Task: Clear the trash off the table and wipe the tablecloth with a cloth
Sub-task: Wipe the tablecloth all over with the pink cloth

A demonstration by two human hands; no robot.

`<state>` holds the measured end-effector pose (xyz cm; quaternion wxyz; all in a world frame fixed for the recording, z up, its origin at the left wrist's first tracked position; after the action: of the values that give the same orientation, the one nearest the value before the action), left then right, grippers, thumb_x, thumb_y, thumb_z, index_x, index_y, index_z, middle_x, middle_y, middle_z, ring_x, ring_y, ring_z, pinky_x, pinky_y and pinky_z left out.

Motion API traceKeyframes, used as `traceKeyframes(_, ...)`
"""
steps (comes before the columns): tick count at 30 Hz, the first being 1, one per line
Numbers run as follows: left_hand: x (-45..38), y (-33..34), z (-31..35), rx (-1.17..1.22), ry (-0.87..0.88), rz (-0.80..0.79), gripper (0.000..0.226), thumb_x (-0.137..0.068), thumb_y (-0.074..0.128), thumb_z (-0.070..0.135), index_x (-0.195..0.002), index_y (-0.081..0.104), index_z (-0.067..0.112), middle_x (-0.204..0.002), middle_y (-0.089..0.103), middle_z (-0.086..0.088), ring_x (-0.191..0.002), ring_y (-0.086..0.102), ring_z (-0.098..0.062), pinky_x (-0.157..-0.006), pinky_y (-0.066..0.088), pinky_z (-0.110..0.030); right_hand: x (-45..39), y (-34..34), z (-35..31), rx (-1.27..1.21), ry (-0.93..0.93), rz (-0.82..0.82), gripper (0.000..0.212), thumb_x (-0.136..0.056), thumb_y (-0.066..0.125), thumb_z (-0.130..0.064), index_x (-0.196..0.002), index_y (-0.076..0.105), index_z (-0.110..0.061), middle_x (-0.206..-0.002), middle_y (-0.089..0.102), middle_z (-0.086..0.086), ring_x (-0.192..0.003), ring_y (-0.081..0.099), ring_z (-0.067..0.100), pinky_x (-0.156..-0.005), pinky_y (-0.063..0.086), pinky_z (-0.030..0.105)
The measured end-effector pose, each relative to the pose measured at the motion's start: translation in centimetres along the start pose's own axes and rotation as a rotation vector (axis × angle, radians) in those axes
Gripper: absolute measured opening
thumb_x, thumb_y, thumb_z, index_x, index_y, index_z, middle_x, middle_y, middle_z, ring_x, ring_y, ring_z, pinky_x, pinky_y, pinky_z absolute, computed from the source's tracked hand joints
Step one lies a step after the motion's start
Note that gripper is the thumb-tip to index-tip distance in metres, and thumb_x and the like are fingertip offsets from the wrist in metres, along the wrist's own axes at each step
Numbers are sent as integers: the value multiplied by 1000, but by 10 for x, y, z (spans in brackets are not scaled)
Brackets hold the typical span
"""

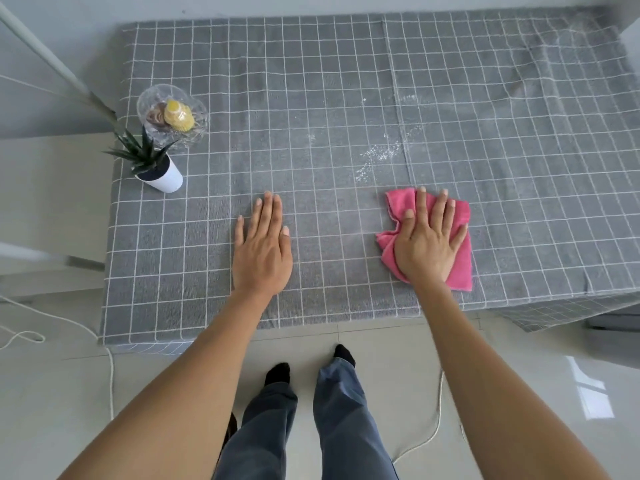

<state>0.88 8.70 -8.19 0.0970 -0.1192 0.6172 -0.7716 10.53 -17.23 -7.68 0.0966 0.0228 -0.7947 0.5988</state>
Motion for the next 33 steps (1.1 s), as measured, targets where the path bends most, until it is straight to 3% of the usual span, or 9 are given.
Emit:
traceKeyframes(2,0,-1,0,-6,0,0,57,-98,1,34,-153,0,17,-160,-2,2,-147,-5,-12,-120,0,-41,15,6,-16,-50,94,19,54,-101,8,-48,-153,-1,-34,-161,-10,2,-148,-11,19,-117,-8,52)
traceKeyframes(4,-1,-1,1,0,0,1,57,-98,2,33,-153,1,16,-160,-1,2,-147,-3,-12,-120,1,-42,42,20,-46,-45,39,-25,55,-101,7,-49,-152,-6,-34,-160,-15,2,-147,-15,19,-116,-12,51)
traceKeyframes(8,-2,-1,0,10,3,-3,57,-98,4,32,-152,1,16,-160,-1,2,-147,-3,-12,-120,1,-41,98,45,-98,37,-408,-120,52,-102,13,-45,-152,1,-37,-161,-7,-2,-148,-11,18,-117,-11,49)
traceKeyframes(12,-1,0,0,14,8,-4,56,-98,4,32,-152,0,17,-160,-2,2,-148,-3,-12,-120,1,-41,79,36,-74,125,-659,-171,49,-102,11,-46,-149,-1,-42,-159,-9,-8,-147,-13,13,-118,-10,45)
traceKeyframes(15,-2,0,-1,22,13,-4,55,-99,4,32,-152,-3,18,-160,-4,2,-147,-6,-12,-120,-2,-41,36,17,-29,179,-529,-164,51,-100,-2,-50,-149,-8,-40,-159,-16,-6,-145,-19,16,-118,-10,46)
traceKeyframes(19,0,0,-2,14,10,1,52,-102,8,29,-151,-4,18,-160,-4,2,-147,-6,-13,-120,-2,-41,-1,-9,32,111,-190,-65,54,-99,0,-51,-151,-1,-38,-161,-7,-2,-148,-9,18,-119,-4,51)
traceKeyframes(25,14,0,-4,103,15,-24,51,-104,13,28,-152,1,15,-161,-2,0,-147,-6,-13,-119,-6,-43,28,1,10,-60,90,33,53,-102,12,-45,-153,4,-35,-162,-4,1,-148,-8,19,-117,-9,52)
traceKeyframes(29,57,-2,-12,54,27,20,55,-100,9,32,-153,9,16,-160,6,0,-147,3,-14,-119,-1,-45,80,21,-38,-49,0,-26,54,-101,9,-47,-152,-4,-32,-160,-12,2,-147,-14,20,-116,-12,51)
traceKeyframes(33,58,0,-15,44,16,13,56,-100,7,32,-153,9,16,-160,6,0,-147,3,-14,-119,1,-46,136,52,-99,22,-394,-145,53,-102,12,-45,-152,-3,-35,-160,-12,0,-146,-17,18,-115,-15,51)
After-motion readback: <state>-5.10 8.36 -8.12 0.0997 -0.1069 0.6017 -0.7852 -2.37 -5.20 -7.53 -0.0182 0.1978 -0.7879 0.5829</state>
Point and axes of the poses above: each hand's wrist, its own x-axis away from the middle knuckle, its own y-axis out of the palm, z = x × y, the point moved 7 cm from there along -x, towards the middle knuckle
